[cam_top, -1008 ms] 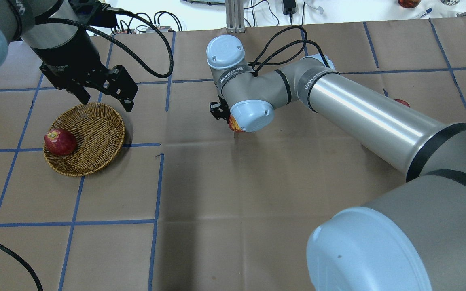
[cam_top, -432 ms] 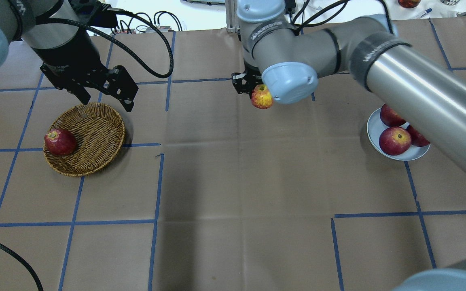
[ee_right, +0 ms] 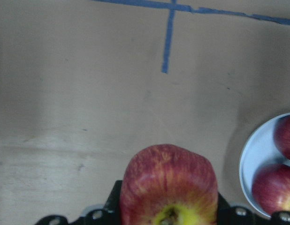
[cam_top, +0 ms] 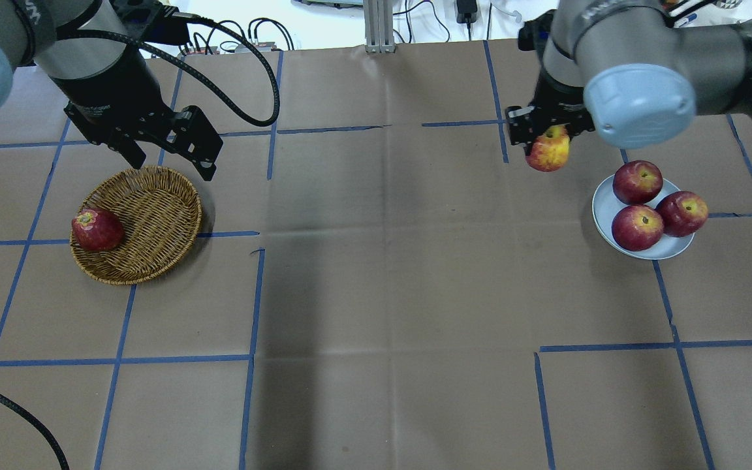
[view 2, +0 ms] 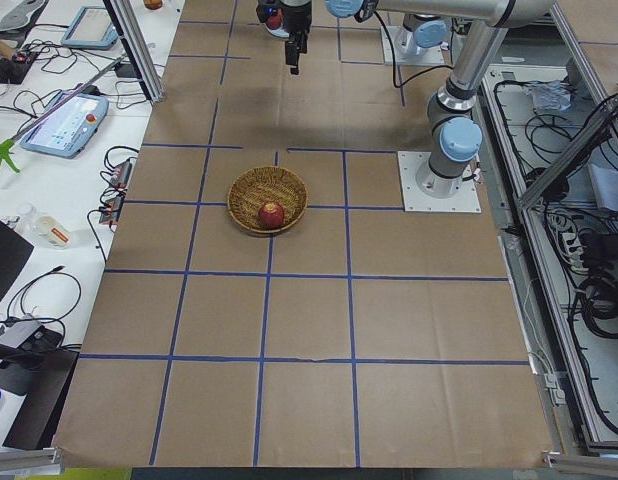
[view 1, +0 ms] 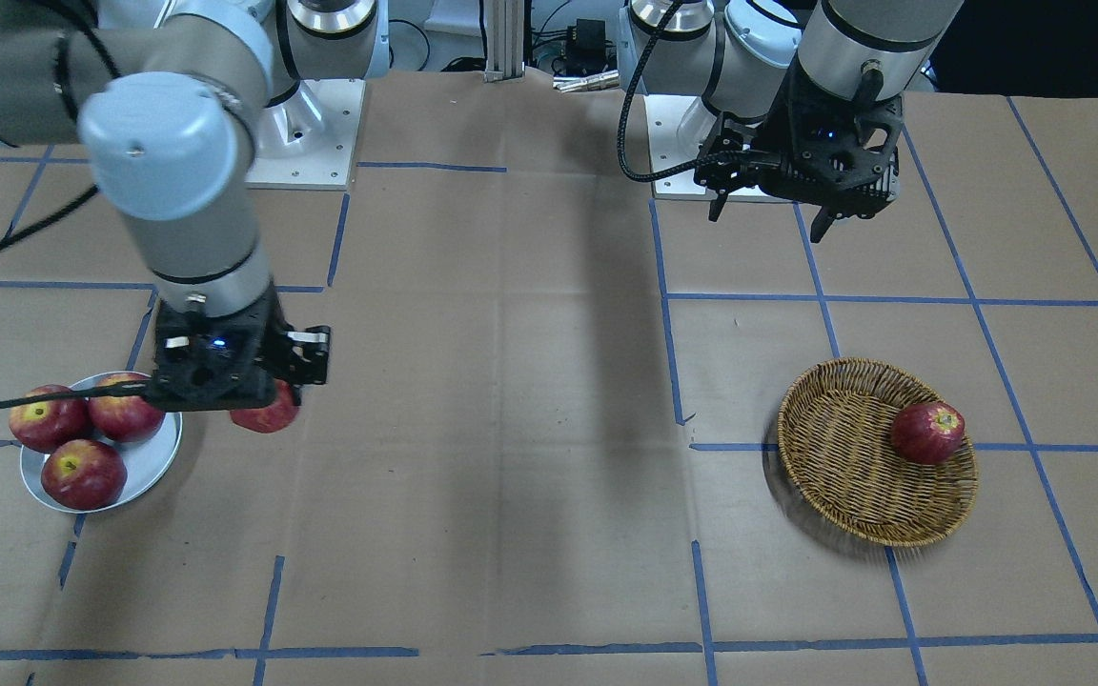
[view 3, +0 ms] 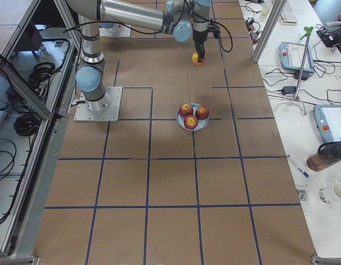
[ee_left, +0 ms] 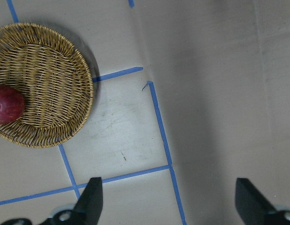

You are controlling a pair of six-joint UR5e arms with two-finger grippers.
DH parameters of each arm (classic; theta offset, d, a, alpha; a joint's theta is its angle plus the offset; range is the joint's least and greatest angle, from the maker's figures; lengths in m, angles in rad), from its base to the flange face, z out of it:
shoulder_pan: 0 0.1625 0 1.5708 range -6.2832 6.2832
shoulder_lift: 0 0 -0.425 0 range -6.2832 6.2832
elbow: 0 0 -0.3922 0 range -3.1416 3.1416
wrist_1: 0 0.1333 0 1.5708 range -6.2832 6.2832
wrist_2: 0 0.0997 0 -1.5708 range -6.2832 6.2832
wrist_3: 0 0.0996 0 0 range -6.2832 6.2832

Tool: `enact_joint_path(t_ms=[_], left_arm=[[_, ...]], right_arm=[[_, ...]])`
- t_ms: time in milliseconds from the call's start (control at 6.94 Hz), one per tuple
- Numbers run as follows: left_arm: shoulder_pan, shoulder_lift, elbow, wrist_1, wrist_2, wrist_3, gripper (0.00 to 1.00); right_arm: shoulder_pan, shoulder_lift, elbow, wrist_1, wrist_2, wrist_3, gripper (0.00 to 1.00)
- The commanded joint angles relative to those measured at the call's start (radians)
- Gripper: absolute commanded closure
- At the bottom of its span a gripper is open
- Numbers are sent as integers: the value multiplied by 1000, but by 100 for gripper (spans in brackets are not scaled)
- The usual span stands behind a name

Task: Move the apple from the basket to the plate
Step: 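Lower the apple onto the white plate with the right gripper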

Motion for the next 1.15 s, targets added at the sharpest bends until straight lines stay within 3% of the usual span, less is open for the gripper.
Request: enact_joint_path(t_ms=[0, 432, 864, 1008], left_arm=[[0, 0, 0, 1, 0, 0, 1], [0, 1, 0, 0, 0, 0, 1], [0, 0, 0, 1, 0, 0, 1], [0, 0, 0, 1, 0, 0, 1]], right_arm=[[-199, -41, 62, -2, 4, -145, 44], [-369, -21, 71, -24, 42, -389, 44], [-390, 60, 134, -135, 104, -425, 44], [-390, 68, 166, -219, 104, -425, 44]])
